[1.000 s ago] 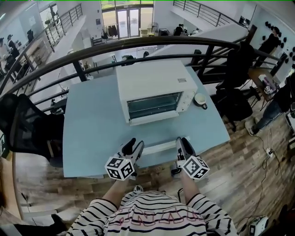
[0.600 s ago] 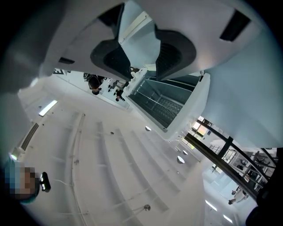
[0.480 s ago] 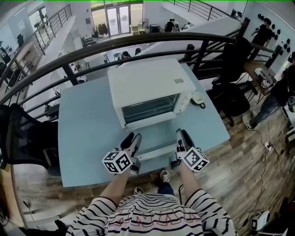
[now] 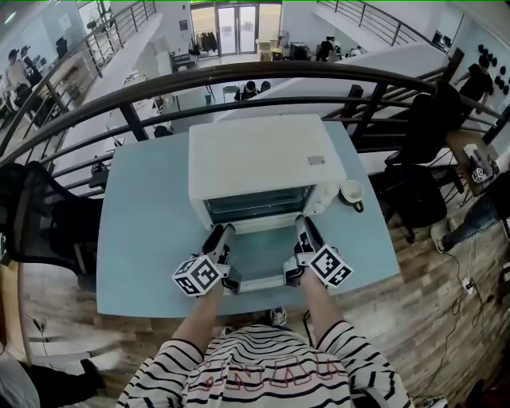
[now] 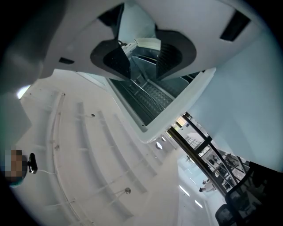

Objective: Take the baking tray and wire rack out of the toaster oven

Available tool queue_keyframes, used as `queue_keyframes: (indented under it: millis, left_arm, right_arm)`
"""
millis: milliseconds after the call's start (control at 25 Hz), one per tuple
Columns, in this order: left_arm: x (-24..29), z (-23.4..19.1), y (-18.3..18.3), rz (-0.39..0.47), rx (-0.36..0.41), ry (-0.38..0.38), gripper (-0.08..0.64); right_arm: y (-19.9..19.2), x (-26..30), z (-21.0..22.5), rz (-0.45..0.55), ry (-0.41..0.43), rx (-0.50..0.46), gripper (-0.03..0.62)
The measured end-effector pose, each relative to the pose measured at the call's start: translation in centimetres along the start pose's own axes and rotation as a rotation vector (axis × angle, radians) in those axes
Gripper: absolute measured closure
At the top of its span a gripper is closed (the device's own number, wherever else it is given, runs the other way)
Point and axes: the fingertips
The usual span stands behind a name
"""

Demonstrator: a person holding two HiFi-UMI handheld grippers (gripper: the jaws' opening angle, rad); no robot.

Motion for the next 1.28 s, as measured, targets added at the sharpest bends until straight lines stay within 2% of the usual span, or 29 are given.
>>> queue_keyframes:
  millis: [240,480,720,1040,1280]
  left_arm:
    - [2.2,-0.9,0.8,0.08,-0.056,0.051,0.399]
    - [3.9,-2.0,1.7,0.14,-0.123,0.101,0.399]
    - [5.1,-2.1,2.4,0.176,-0.178,0.113,0.399]
    - [5.6,-2.6,3.0,0.187,-0.222,0.127,0.399]
    - [5.6,-3.1,3.9,0.214,-0.318,0.111,0.399]
  right_arm:
    - [0.6,4.4,1.5,-0.006,0.042,0.1,0.446]
    - [2.0,7.9,2.6,0.047,0.055,0.228,0.476]
    - [3.6,10.3,3.2,0.118,0.057,0.321,0.497]
    - [3.6,11.8,4.1,0.109,0.042,0.374,0.535]
    - [3.3,11.4,3.9,0.091,0.029,0.398,0.545]
Point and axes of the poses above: the fingertips, and each gripper's own axes: x forward along the fingers, z to its right, y out of its top, and after that the axes turned 6 degrees about y, right-handed
